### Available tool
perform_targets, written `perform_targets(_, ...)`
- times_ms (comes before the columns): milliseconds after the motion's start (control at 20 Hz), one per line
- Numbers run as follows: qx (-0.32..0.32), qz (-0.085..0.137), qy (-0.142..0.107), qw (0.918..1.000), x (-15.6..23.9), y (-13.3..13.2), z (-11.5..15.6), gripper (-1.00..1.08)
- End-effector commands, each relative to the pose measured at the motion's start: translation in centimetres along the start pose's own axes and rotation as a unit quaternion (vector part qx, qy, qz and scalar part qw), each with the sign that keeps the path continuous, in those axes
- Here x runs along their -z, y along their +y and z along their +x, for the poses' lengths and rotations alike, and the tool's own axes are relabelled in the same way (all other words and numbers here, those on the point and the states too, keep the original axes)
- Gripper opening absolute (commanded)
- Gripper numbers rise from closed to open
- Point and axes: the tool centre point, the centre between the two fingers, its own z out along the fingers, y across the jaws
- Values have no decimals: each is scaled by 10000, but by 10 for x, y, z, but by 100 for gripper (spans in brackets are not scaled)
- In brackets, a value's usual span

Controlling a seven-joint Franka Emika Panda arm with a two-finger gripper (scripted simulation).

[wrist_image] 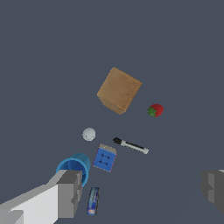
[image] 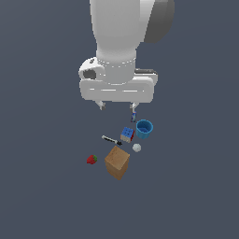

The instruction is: Pick up a designated object from a clutter of objects.

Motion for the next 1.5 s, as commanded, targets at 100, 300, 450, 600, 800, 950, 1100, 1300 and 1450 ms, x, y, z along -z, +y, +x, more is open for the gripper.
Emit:
perform_targets(100, -354, 1, -38, 9994, -15, -1, 15, 100)
perform_targets(300, -789, -5, -81, 9968, -34, -2, 33, 100)
perform_targets(450, -1175, -15, -118, 9930, -53, -2, 48, 100)
perform_targets(600, -1556, -31, -153, 9877, -73, -3, 62, 100)
perform_targets(800, -1976, -55, -191, 9801, -97, -4, 76, 100)
perform_targets(950, -2220, -71, -212, 9748, -111, -4, 84, 100)
perform_targets(1100, -2404, -85, -227, 9704, -122, -4, 89, 100)
perform_targets(1300, -2558, -98, -239, 9664, -132, -5, 93, 100)
perform_targets(1450, -2606, -102, -243, 9651, -135, -5, 95, 100)
